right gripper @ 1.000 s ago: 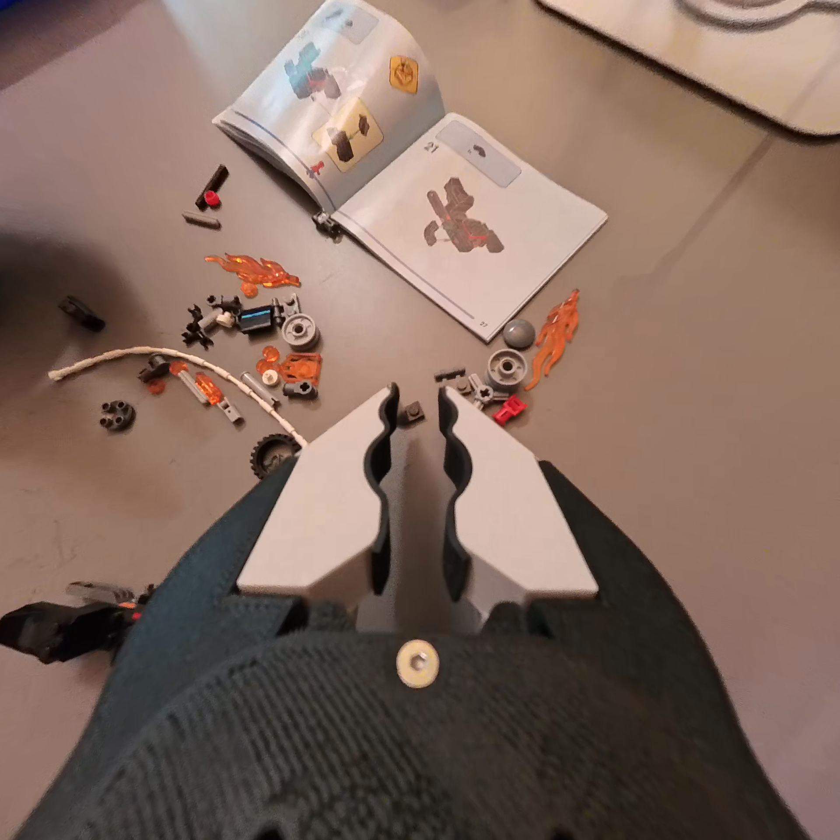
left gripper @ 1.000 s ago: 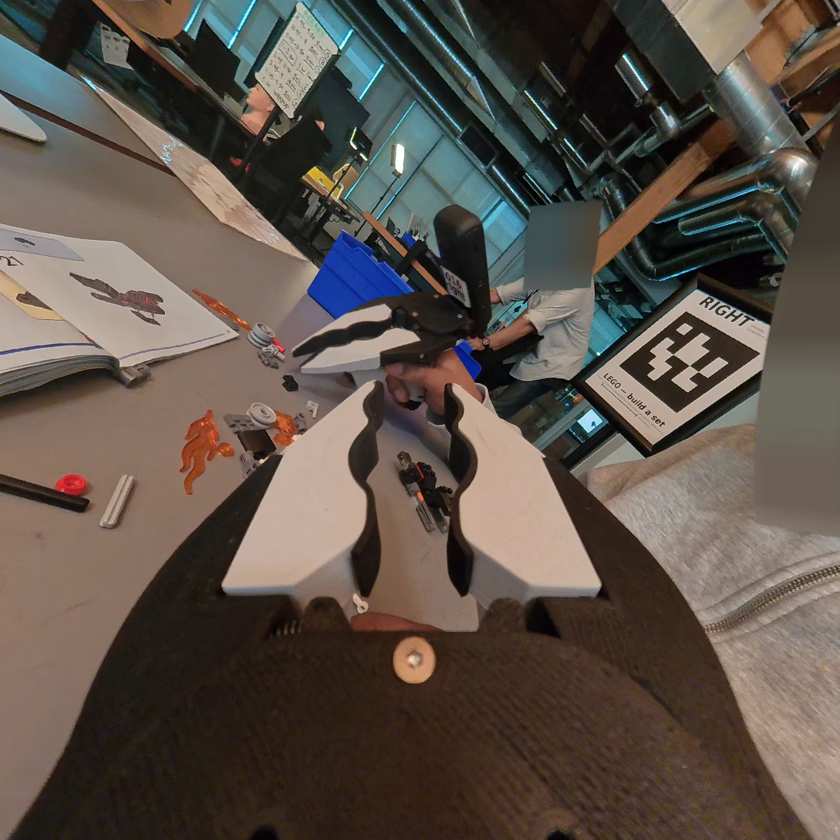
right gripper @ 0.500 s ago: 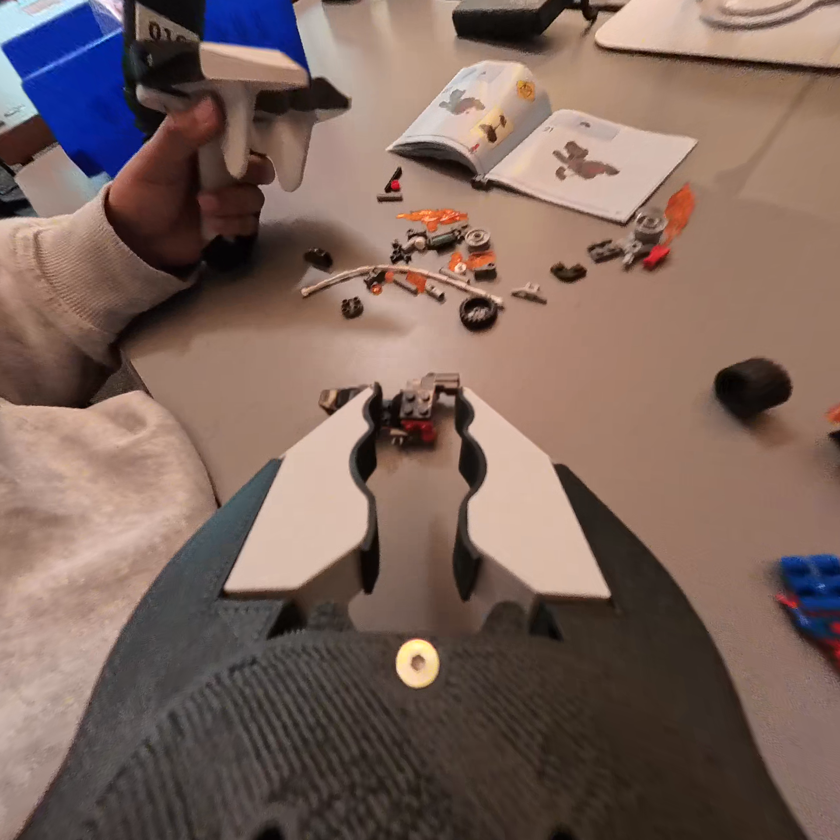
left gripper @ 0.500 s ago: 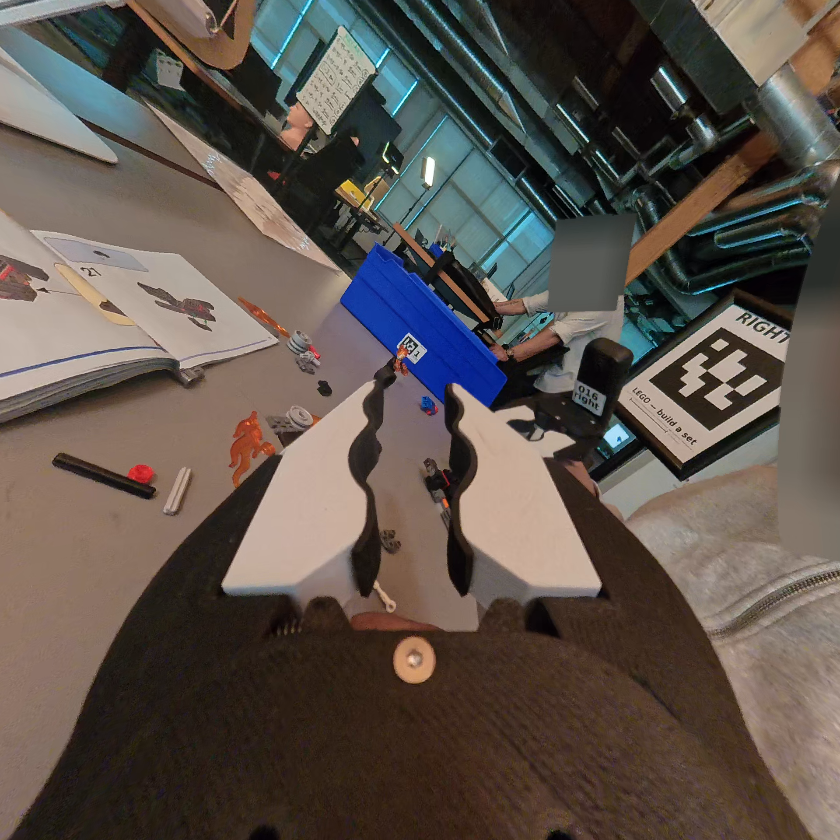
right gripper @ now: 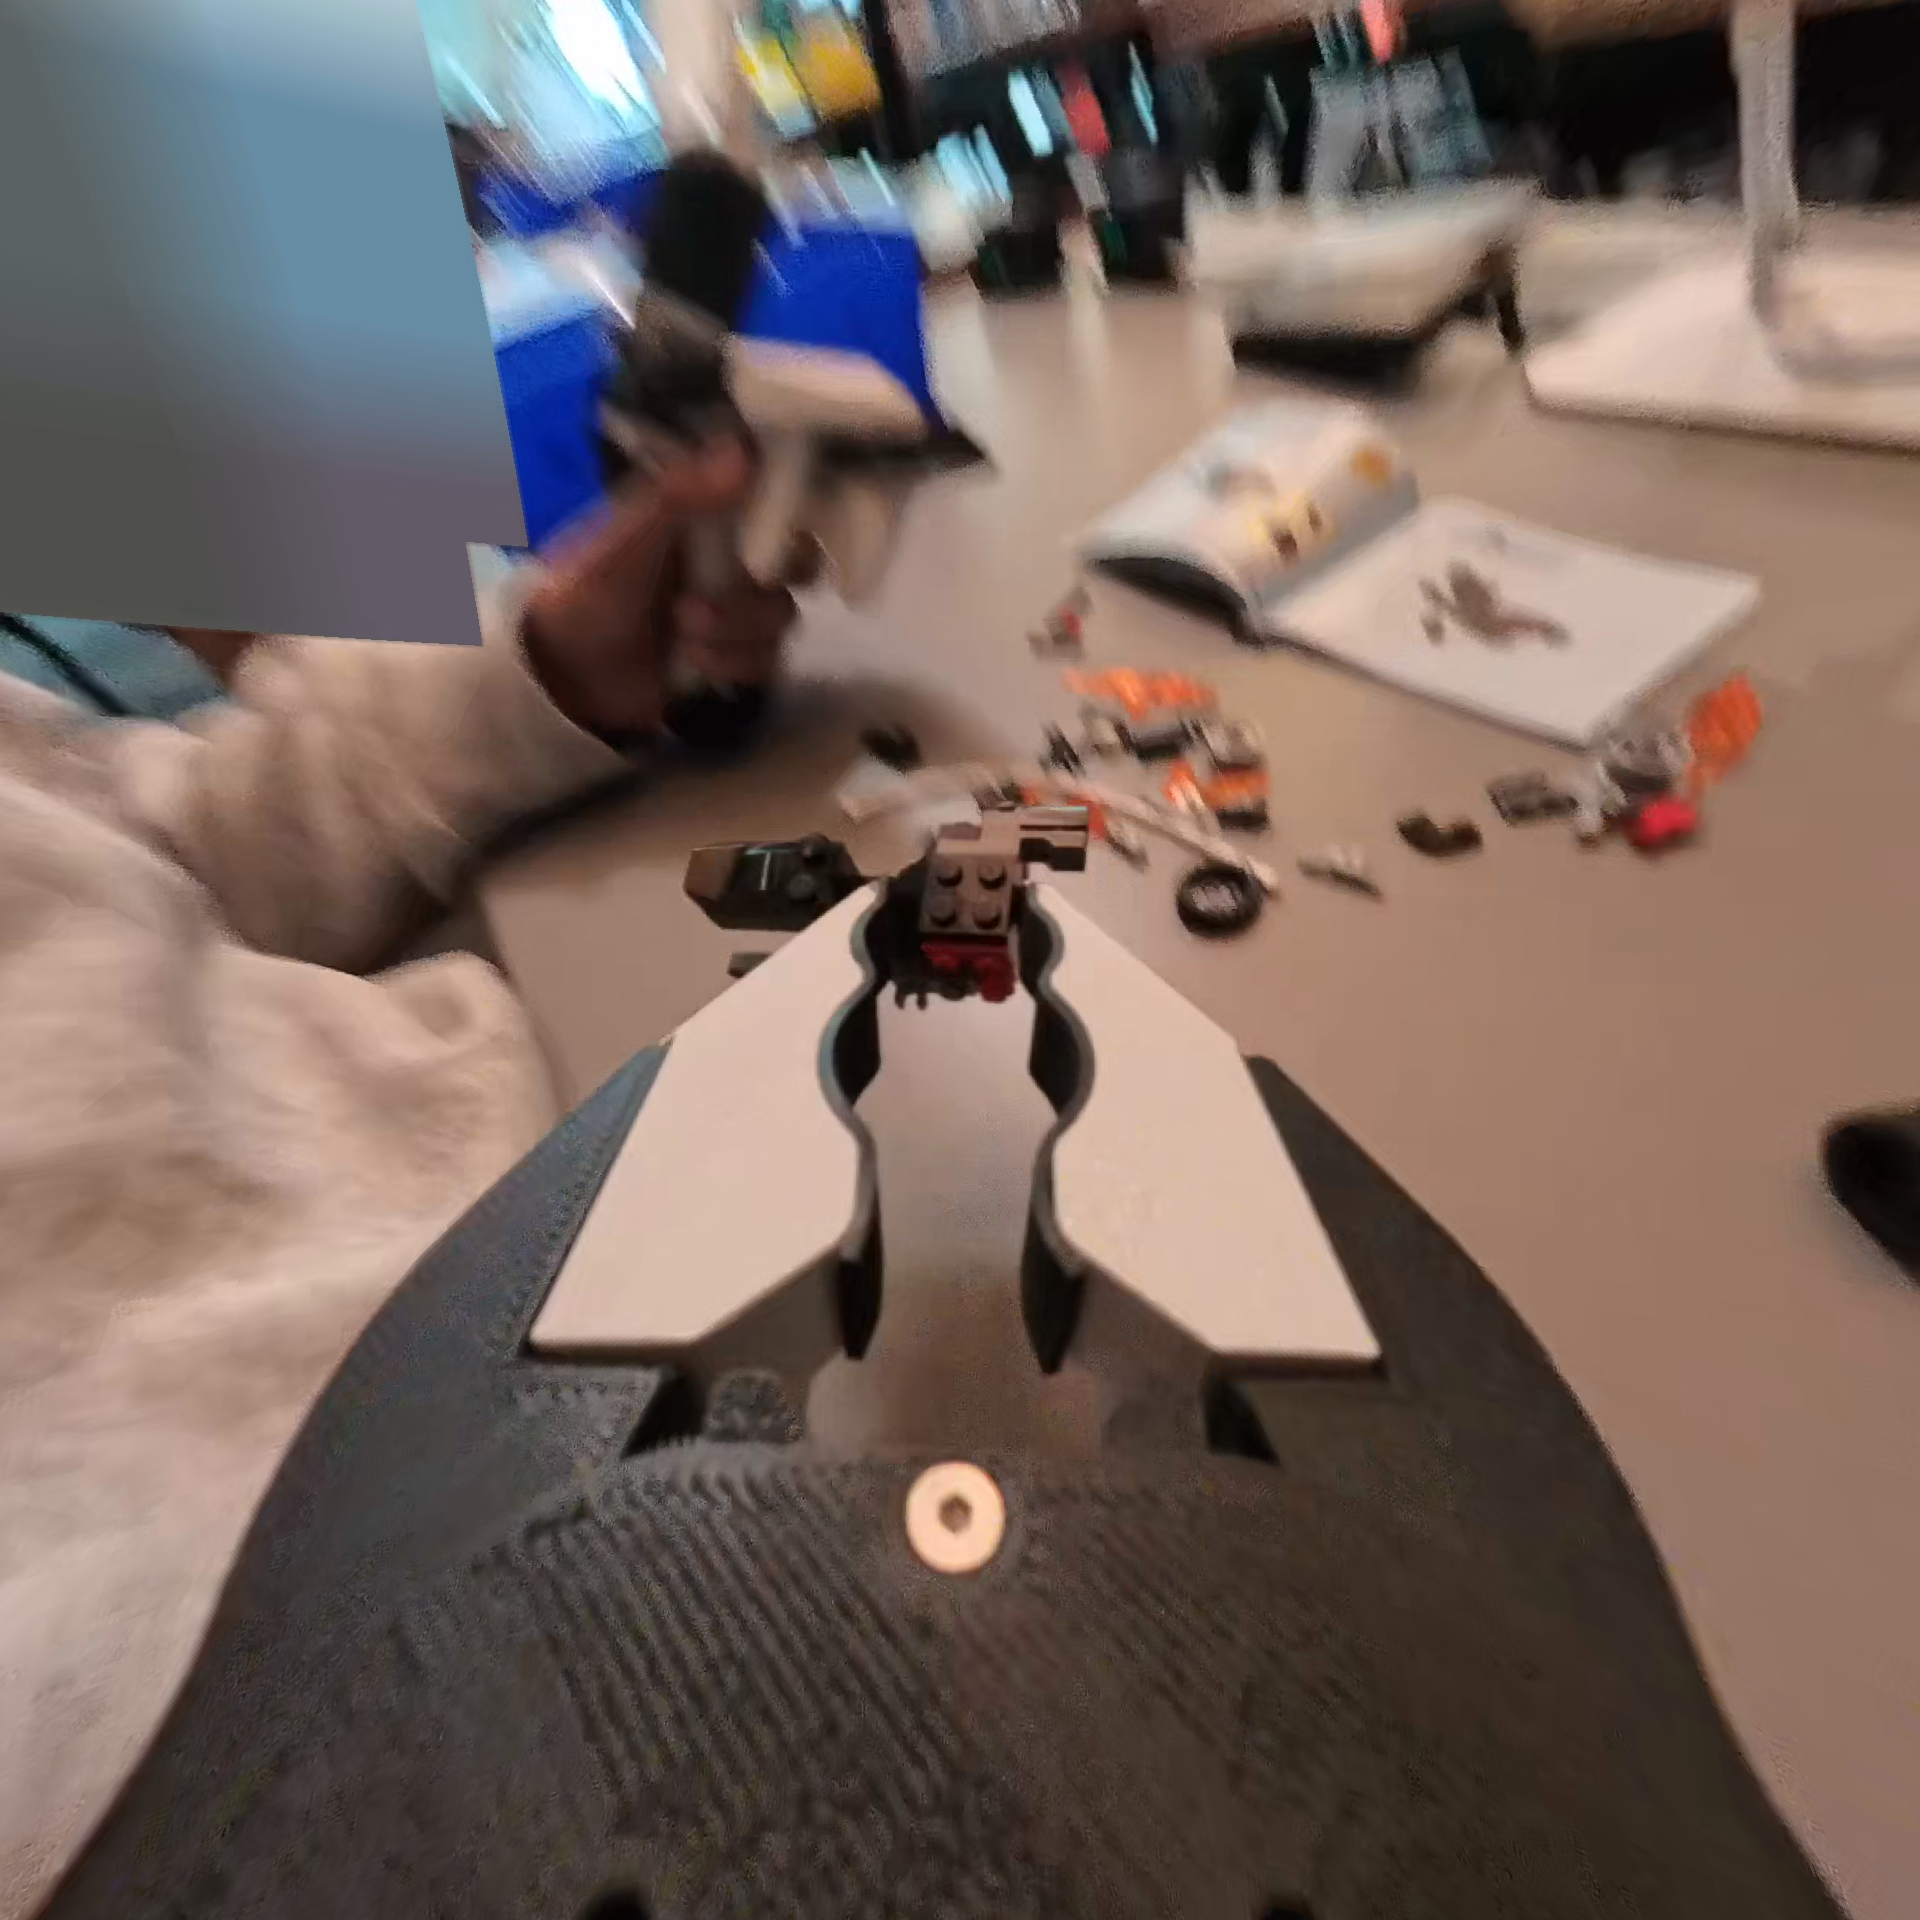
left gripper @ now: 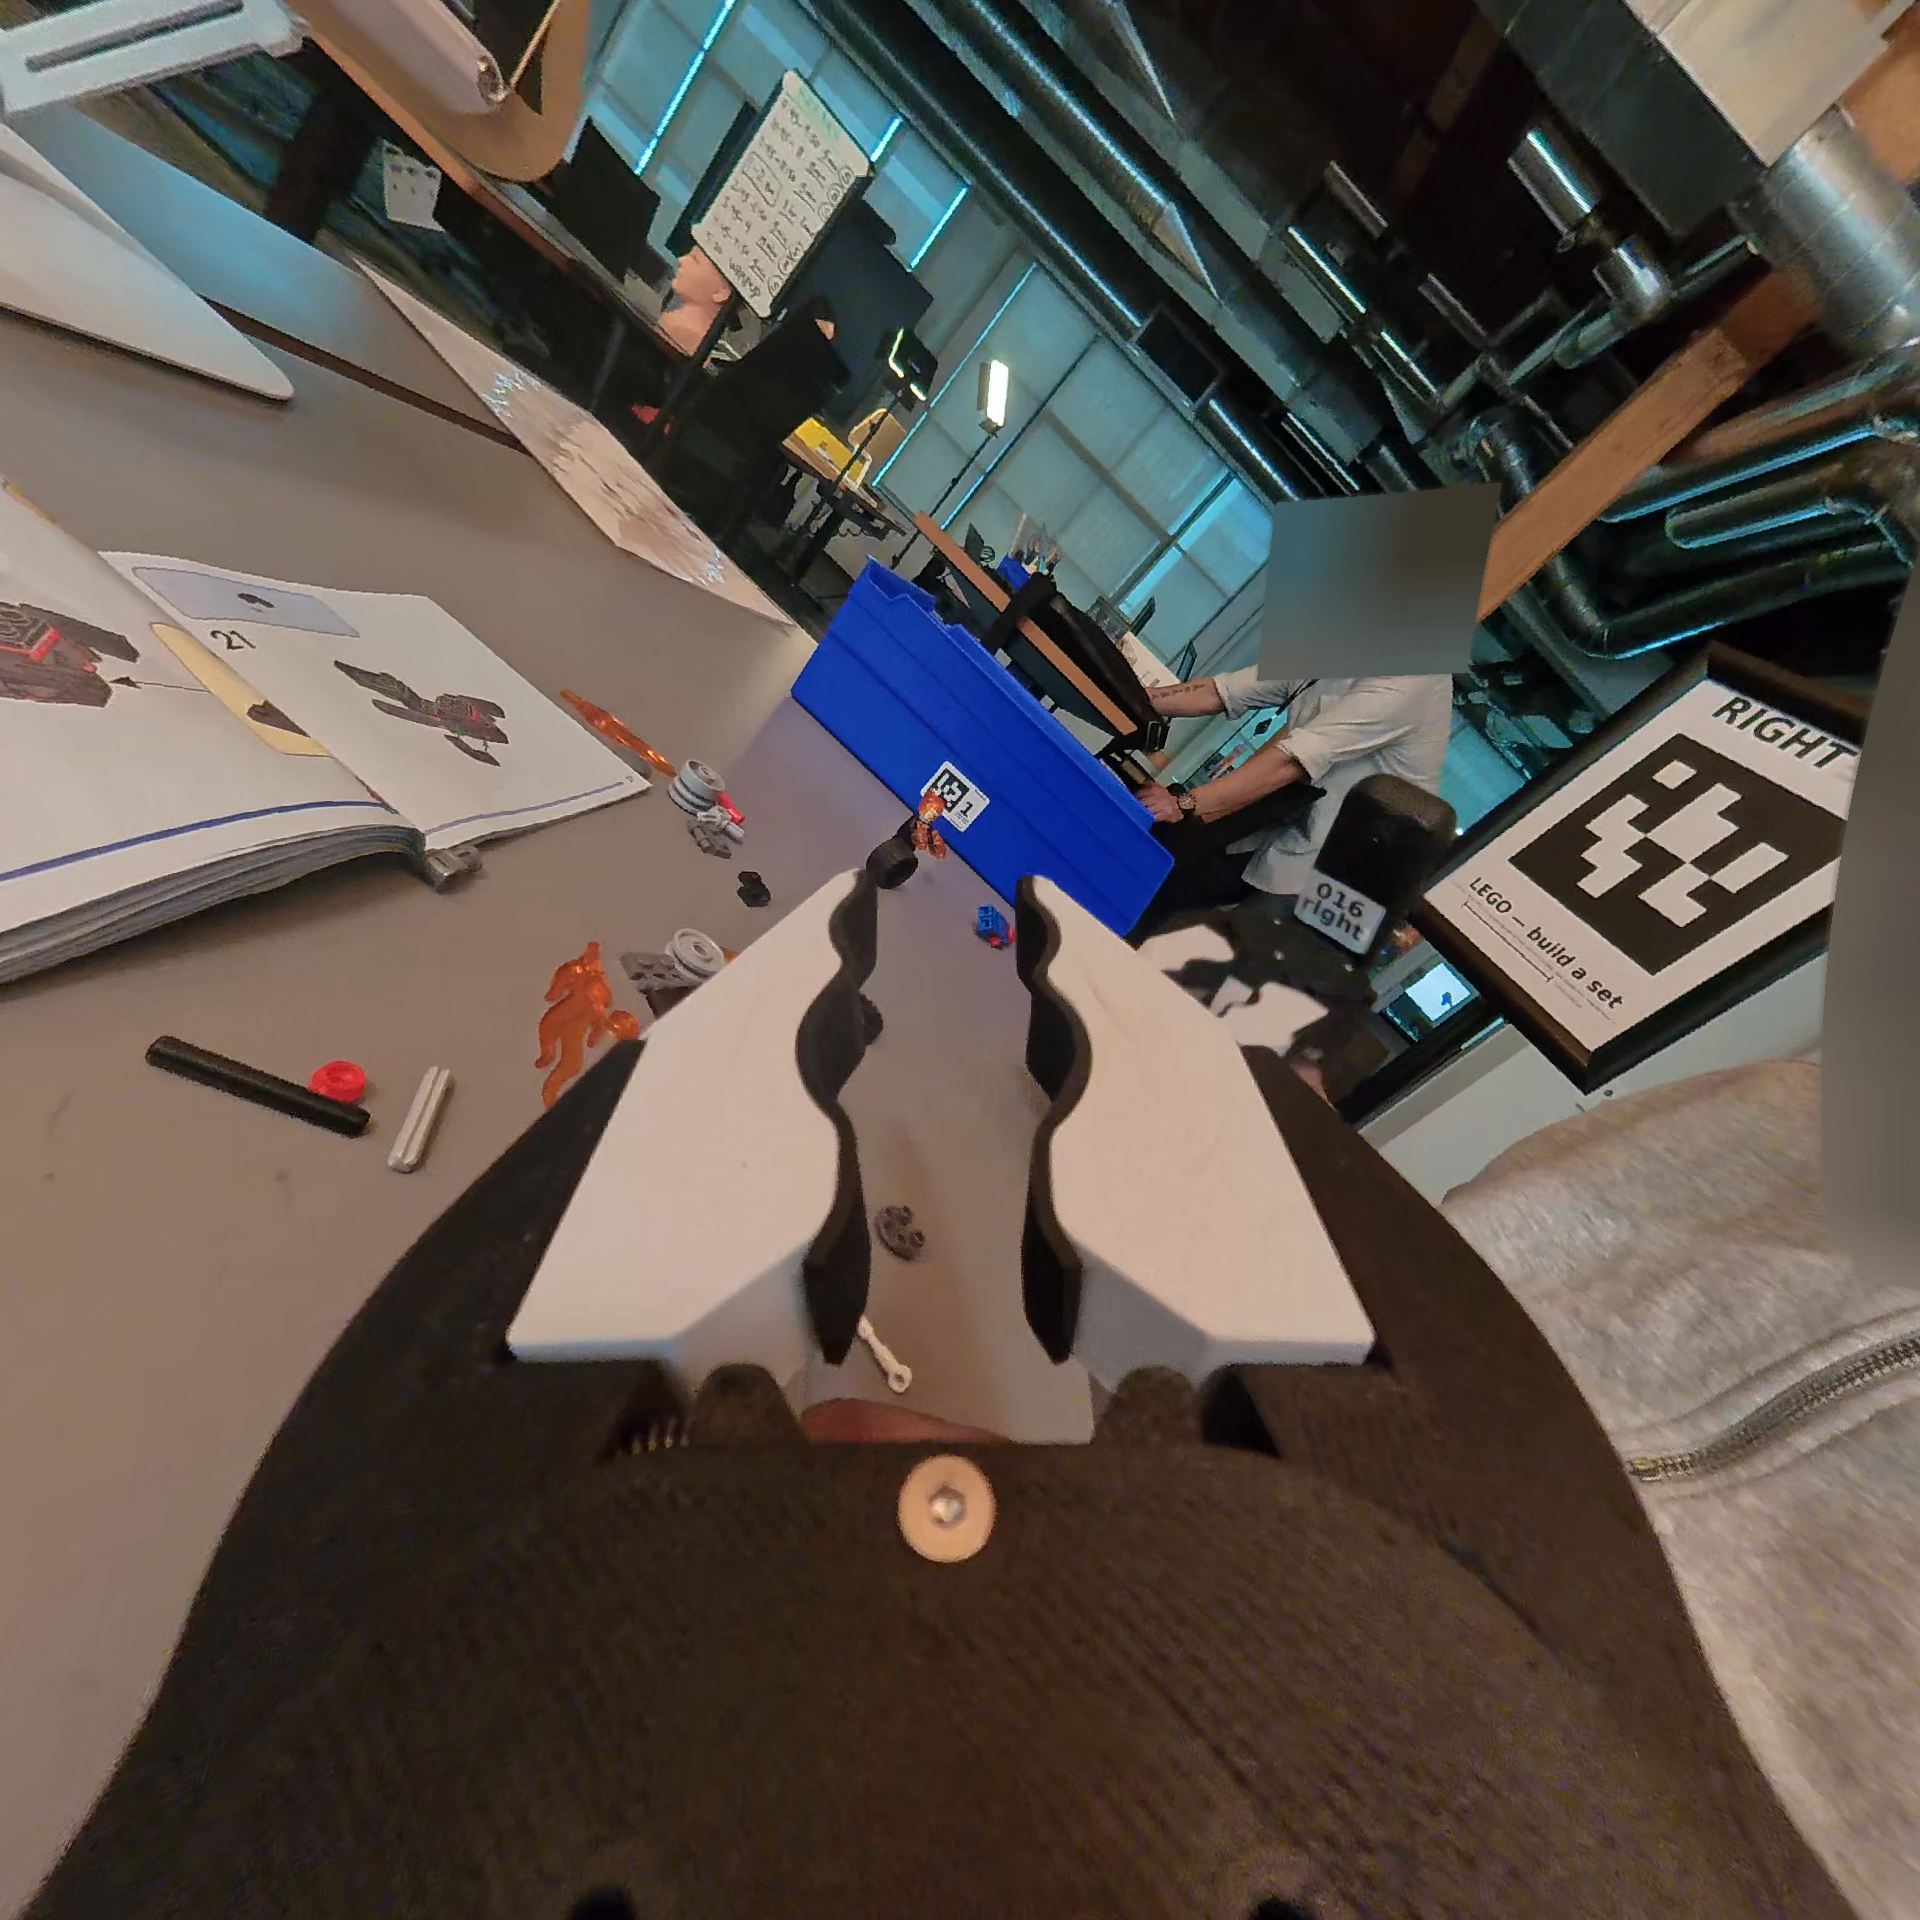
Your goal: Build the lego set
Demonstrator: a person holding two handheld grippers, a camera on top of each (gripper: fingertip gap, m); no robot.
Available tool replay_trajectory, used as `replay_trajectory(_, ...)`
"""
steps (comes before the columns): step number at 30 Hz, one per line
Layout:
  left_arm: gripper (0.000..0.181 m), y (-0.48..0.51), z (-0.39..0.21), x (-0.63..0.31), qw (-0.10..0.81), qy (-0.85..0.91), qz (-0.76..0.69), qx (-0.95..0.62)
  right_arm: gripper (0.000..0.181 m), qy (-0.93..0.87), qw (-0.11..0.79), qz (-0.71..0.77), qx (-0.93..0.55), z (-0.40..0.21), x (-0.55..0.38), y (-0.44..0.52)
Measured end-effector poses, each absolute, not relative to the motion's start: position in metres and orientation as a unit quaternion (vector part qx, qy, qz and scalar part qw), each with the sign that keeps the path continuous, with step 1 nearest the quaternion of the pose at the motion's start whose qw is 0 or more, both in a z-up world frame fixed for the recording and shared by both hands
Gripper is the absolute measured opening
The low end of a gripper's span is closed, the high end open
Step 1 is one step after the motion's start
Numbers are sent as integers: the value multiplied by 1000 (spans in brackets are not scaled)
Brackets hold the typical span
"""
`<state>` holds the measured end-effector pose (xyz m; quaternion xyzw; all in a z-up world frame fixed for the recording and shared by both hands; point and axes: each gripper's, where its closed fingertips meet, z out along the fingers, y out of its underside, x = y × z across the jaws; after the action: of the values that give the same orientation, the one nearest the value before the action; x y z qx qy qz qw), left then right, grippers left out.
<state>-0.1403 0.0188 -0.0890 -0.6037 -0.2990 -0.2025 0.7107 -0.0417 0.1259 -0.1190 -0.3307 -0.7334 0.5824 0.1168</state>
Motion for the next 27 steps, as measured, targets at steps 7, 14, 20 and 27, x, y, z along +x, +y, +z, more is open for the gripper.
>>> replay_trajectory(7,24,19,-88,-138,711,-295,-207,-603,21,-482,-62,852,-197,-17,-13,165)
replay_trajectory(14,24,20,-88,-137,711,-294,-208,-604,21,-374,-138,905,-148,-5,-5,185)
replay_trajectory(20,24,20,-89,-137,710,-293,-209,-605,21,-358,-162,910,-130,-6,-2,190)
replay_trajectory(27,24,21,-89,-136,710,-293,-211,-605,22,-380,-164,902,-128,-9,0,181)
